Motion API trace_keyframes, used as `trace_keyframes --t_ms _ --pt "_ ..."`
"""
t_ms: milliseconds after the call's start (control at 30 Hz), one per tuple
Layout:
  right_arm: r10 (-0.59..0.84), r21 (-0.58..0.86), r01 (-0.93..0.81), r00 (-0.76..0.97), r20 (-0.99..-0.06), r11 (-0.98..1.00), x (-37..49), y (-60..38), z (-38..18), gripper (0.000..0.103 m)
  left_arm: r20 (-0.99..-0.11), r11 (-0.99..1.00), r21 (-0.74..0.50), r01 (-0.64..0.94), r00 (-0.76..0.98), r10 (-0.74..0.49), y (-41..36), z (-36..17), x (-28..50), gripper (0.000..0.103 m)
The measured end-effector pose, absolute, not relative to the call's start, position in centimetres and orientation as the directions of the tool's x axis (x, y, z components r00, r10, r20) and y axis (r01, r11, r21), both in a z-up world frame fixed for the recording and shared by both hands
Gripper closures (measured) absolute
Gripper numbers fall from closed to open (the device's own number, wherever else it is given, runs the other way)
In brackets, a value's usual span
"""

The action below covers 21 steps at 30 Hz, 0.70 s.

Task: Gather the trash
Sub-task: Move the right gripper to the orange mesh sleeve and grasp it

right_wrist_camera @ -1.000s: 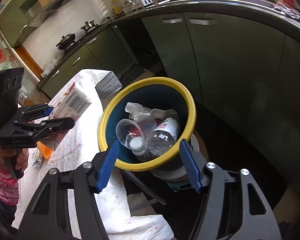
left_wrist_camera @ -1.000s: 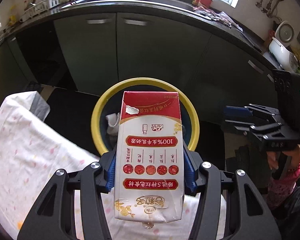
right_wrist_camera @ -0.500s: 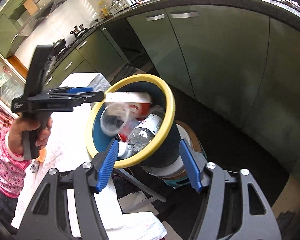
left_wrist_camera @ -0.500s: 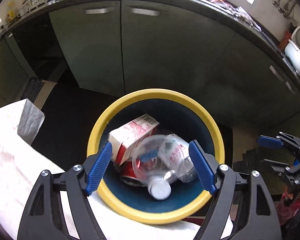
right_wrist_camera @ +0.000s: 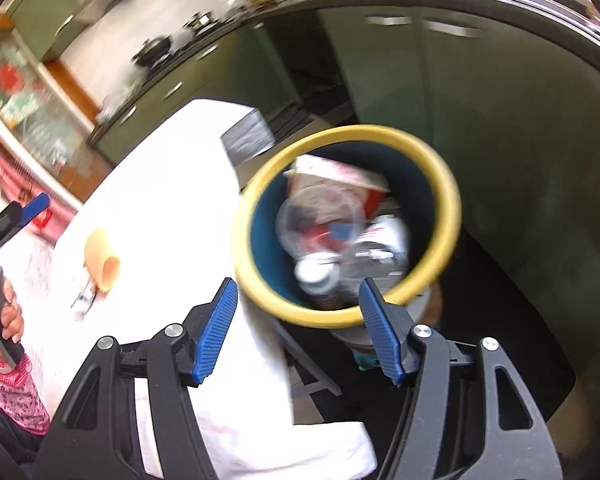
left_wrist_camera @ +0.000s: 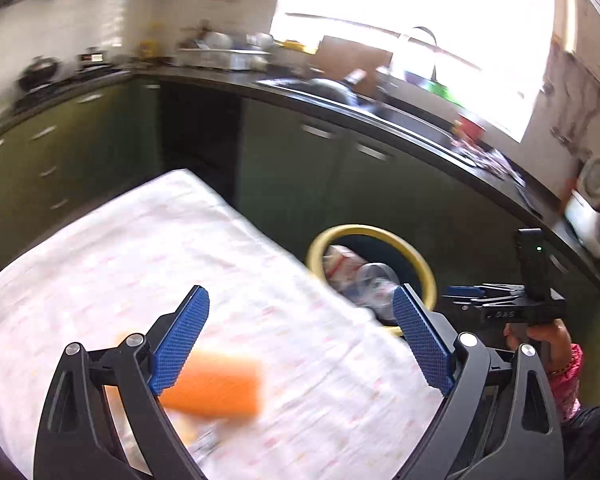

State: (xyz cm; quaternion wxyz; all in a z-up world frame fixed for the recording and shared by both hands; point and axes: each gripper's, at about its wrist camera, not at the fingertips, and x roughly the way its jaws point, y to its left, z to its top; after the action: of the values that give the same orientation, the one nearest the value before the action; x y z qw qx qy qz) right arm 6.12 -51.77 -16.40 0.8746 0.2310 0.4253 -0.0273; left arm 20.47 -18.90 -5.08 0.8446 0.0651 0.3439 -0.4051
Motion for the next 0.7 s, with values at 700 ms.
trace_keyframes --t_ms 700 --pt "0.235 -0.058 -0.521 0.479 -0.846 0.851 21.4 -24.7 -13.5 0.029 -0.6 0.888 -0.294 0.354 0.655 -0.46 4.5 -14.4 24.1 0.01"
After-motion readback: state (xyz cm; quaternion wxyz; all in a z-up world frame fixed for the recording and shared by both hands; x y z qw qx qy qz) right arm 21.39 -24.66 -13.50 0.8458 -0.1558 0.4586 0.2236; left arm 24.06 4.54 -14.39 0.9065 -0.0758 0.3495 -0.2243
